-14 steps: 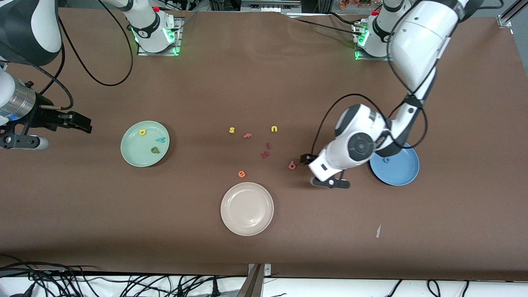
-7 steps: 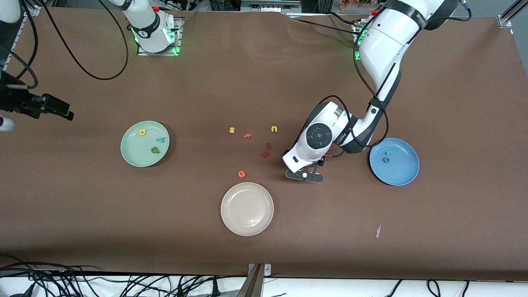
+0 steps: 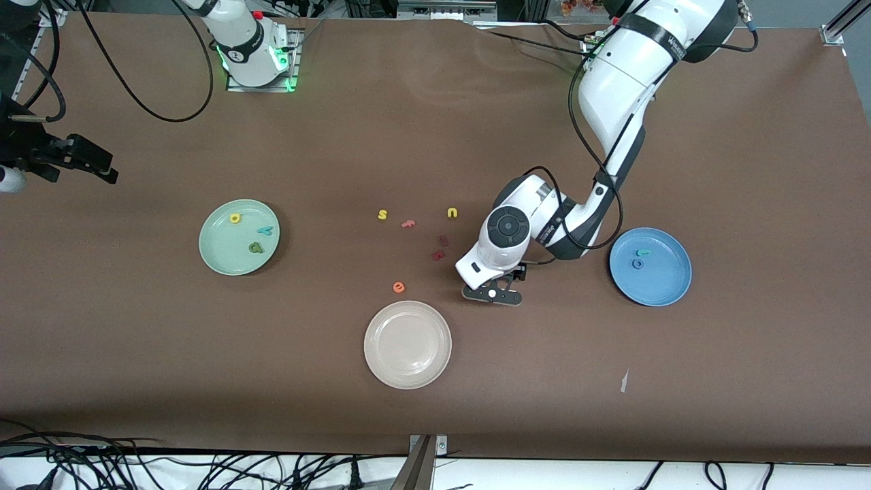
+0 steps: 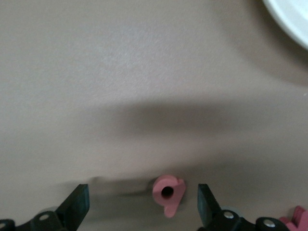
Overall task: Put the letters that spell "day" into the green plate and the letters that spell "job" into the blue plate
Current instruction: 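Grasp the pink 9 with the left gripper and lift it, then carry the pink 9 to the blue plate and open the left gripper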
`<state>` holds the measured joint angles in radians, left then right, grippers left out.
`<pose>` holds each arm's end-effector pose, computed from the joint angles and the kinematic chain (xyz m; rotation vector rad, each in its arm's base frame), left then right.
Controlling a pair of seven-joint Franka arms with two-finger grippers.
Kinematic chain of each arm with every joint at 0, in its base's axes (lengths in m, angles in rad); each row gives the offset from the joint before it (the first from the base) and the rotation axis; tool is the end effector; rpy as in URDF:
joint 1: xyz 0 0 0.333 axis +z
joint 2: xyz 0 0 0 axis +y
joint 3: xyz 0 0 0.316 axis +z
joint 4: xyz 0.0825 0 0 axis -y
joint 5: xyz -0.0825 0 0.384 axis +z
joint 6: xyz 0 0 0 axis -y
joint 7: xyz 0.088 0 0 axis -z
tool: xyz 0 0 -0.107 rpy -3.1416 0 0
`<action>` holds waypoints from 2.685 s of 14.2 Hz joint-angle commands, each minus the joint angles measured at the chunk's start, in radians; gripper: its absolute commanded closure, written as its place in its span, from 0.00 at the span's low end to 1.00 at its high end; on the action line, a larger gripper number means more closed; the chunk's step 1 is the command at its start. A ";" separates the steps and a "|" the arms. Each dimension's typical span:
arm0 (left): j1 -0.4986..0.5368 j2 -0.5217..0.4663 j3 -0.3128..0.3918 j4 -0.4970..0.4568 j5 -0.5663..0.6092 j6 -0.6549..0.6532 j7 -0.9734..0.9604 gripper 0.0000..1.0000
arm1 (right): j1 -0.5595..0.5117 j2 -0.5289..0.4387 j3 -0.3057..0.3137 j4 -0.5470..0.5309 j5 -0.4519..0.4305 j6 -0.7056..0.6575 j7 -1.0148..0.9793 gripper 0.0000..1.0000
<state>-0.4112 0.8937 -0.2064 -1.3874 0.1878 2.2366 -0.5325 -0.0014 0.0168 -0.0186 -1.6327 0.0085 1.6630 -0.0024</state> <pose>0.6138 -0.3921 0.1772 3.1346 -0.2038 -0.0444 0.5664 -0.0104 0.5938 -3.1334 0.0287 -0.0213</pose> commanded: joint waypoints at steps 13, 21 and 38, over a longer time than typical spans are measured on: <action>-0.058 0.036 0.036 0.059 0.035 -0.011 -0.067 0.60 | -0.015 0.008 0.026 -0.009 -0.010 0.015 -0.010 0.00; -0.048 0.031 0.036 0.057 0.035 -0.014 -0.063 0.80 | -0.015 0.022 0.026 0.004 -0.012 0.020 -0.011 0.00; 0.508 -0.262 -0.123 -0.198 0.025 -0.373 0.788 0.83 | -0.017 0.022 0.026 0.004 -0.005 0.011 -0.011 0.00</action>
<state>0.0315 0.7124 -0.3140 -1.4789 0.1894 1.8595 0.1314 -0.0108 0.0436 0.0010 -1.6346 0.0048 1.6806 -0.0030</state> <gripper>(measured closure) 0.696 0.000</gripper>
